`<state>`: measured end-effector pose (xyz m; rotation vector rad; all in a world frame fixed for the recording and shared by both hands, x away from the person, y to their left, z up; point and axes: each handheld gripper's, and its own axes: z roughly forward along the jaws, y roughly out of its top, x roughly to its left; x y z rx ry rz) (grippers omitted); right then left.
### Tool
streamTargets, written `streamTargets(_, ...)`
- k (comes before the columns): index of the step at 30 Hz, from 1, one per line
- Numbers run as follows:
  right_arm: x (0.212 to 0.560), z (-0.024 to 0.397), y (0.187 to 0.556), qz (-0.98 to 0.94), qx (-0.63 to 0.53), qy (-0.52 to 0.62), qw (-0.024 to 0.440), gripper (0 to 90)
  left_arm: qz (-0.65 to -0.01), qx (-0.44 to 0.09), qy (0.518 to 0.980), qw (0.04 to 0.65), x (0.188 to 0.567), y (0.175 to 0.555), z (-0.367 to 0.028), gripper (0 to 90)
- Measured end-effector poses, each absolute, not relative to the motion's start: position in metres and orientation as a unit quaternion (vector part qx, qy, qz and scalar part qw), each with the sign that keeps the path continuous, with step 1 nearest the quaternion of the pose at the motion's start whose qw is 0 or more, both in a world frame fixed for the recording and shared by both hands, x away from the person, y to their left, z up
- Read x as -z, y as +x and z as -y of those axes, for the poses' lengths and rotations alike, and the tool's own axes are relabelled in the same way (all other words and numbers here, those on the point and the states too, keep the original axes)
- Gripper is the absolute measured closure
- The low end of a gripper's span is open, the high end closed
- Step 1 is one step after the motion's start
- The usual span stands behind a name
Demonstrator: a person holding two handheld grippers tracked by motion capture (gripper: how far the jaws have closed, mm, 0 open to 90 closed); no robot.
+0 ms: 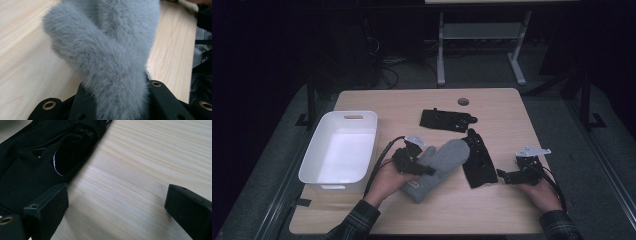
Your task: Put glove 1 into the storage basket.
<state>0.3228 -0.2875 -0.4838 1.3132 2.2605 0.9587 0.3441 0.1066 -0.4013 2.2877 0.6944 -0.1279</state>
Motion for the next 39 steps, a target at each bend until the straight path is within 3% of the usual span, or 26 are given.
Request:
streamTargets(17,0.484,0.288,0.323,-0.798,-0.339,0.466,0.178,4.7,-0.303,0.002,0.873,0.383,0.346,0.355,-0.164,71.4)
streamTargets(39,0.484,0.288,0.323,-0.797,-0.339,0.467,0.179,4.7,-0.412,-0.074,0.823,0.384,0.319,0.362,-0.299,71.2)
